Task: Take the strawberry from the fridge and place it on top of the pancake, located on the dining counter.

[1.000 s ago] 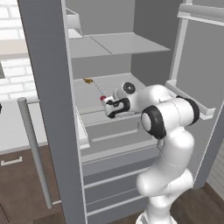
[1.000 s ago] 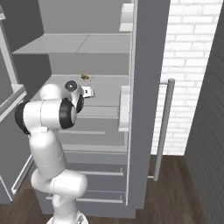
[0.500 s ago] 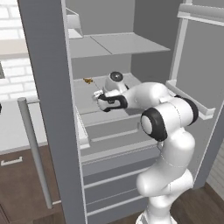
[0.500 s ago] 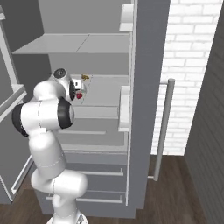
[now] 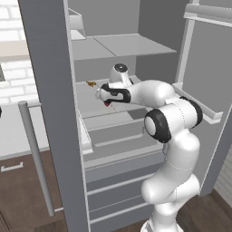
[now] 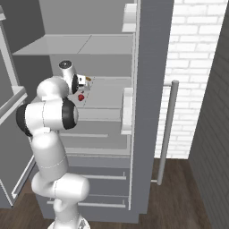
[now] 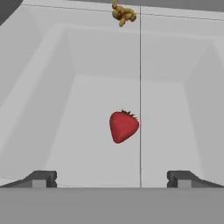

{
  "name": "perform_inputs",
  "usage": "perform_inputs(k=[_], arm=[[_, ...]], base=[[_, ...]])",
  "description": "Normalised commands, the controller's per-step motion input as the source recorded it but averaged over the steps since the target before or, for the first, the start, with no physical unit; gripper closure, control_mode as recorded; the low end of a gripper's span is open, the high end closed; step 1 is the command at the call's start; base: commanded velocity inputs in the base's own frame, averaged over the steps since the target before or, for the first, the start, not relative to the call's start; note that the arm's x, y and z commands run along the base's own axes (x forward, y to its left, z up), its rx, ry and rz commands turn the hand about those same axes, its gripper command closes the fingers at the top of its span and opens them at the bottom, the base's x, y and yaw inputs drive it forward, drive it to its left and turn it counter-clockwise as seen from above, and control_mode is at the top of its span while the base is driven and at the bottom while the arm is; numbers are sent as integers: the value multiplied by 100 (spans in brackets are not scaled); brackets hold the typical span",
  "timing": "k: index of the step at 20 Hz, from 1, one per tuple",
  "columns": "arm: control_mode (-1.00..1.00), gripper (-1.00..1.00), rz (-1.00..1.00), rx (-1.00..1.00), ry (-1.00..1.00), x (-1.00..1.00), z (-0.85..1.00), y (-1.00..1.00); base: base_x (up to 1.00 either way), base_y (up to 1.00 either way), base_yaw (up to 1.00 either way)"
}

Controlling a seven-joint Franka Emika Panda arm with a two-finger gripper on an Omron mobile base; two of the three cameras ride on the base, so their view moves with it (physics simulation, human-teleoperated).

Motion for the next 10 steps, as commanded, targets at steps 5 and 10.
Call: perform_inputs(k=[5,10], arm=[[-100,-100,0,0,0,0,-16,0],[-100,-100,-1,0,0,0,-25,0]], base=[[0,0,0],[0,0,0]])
